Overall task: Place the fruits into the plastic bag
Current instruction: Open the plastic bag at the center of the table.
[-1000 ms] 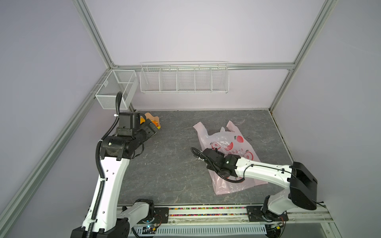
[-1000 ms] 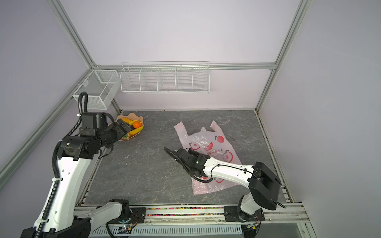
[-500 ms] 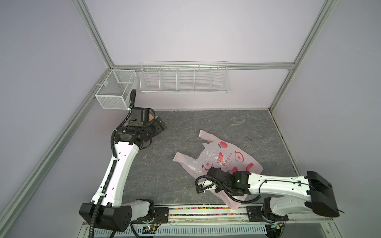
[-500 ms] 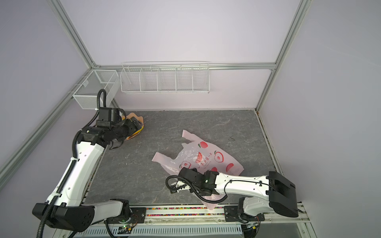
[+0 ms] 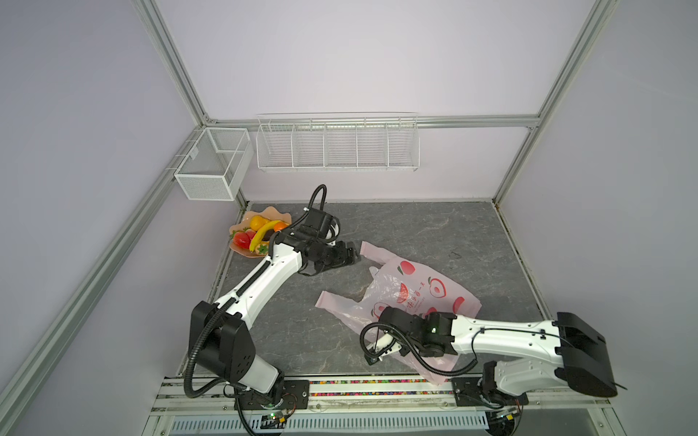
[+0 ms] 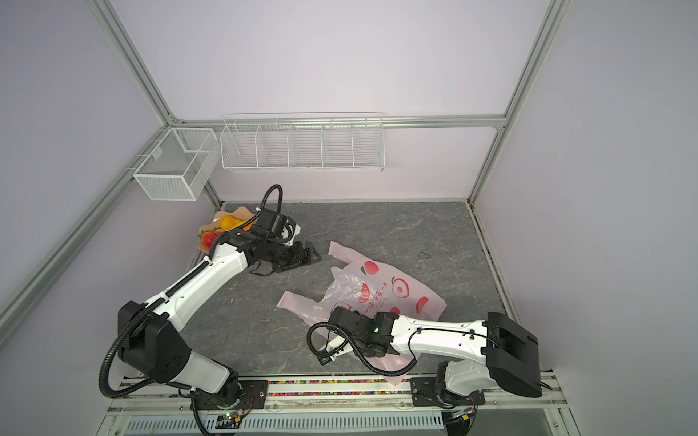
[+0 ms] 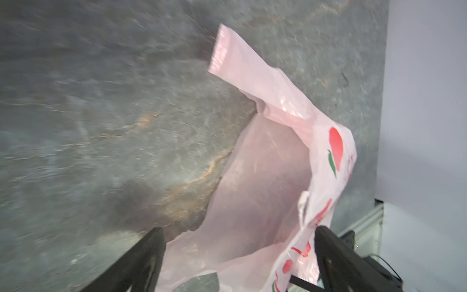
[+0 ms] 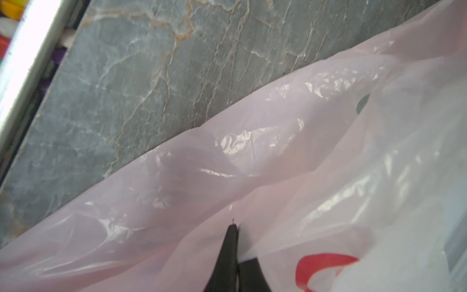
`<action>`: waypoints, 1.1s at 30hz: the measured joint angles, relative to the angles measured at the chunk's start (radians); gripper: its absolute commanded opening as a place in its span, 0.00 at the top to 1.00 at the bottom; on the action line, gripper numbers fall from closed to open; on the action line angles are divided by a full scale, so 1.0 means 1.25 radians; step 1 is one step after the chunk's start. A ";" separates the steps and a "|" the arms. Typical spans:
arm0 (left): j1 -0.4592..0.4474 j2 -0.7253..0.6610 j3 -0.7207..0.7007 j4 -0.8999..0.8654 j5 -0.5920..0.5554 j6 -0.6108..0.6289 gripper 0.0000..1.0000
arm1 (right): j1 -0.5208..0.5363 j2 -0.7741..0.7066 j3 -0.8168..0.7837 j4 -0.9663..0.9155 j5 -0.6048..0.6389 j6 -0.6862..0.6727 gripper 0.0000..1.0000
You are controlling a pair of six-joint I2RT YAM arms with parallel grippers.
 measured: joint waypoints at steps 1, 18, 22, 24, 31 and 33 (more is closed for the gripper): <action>-0.020 0.011 -0.006 0.019 0.024 0.003 0.06 | 0.000 0.000 0.000 0.000 0.000 -0.001 0.93; -0.113 0.188 -0.036 0.212 0.173 0.021 0.25 | 0.000 0.000 0.000 0.000 0.000 -0.003 0.93; -0.132 0.225 -0.036 0.243 0.210 0.016 0.64 | 0.000 0.000 0.000 0.000 0.000 -0.002 0.93; -0.136 0.244 -0.034 0.255 0.227 0.016 0.87 | 0.000 0.000 0.000 0.001 0.000 -0.001 0.93; -0.082 0.253 -0.036 0.318 0.233 -0.043 1.00 | -0.017 -0.007 0.000 0.000 0.007 0.027 0.93; -0.044 0.228 -0.052 0.335 0.228 -0.072 1.00 | -0.032 -0.016 0.000 0.009 0.031 0.048 0.93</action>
